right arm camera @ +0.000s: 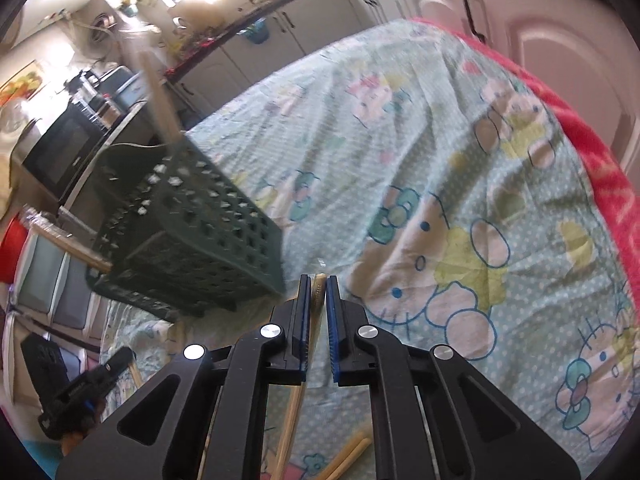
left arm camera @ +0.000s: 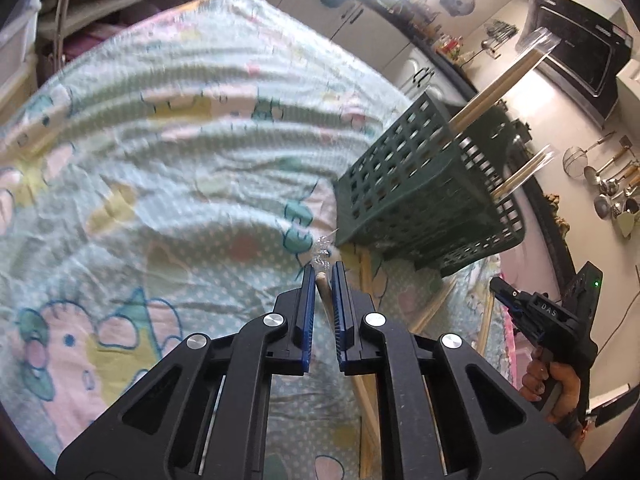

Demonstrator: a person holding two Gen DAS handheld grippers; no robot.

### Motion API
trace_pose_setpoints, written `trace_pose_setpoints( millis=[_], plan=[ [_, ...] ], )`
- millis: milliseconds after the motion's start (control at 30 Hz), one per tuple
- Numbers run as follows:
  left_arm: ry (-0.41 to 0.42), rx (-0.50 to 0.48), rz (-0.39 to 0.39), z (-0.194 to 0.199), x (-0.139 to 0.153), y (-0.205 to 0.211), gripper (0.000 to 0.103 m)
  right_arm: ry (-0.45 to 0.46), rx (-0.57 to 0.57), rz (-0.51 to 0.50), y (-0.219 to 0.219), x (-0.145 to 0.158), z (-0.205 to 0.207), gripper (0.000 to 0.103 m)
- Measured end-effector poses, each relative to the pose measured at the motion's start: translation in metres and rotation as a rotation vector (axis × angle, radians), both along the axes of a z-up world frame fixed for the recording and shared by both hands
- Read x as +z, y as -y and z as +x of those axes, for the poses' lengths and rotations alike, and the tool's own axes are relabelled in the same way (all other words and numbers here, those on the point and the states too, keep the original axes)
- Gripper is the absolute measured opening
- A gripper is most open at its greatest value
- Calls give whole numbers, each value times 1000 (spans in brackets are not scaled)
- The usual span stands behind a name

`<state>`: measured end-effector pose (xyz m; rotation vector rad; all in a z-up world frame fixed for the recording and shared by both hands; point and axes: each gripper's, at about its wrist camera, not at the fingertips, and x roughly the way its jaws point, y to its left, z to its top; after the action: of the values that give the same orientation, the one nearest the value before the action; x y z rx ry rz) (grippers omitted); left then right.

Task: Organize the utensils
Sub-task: 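Close the left gripper on a chopstick while the right gripper grasps another, then lower the left chopstick into the caddy while the right tool lowers its chopstick in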

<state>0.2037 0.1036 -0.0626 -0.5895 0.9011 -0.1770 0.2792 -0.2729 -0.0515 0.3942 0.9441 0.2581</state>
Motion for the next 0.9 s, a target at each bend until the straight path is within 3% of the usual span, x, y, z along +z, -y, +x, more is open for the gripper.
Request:
trace_pose_setpoints(
  millis=[300,900],
  plan=[
    [131,-20,68,-17,51,10,4,143,101,-59,-27,43,-25,7],
    [277,-91,109,-36,114,40,3,344,239,-163,-67,101,-61,6]
  ],
)
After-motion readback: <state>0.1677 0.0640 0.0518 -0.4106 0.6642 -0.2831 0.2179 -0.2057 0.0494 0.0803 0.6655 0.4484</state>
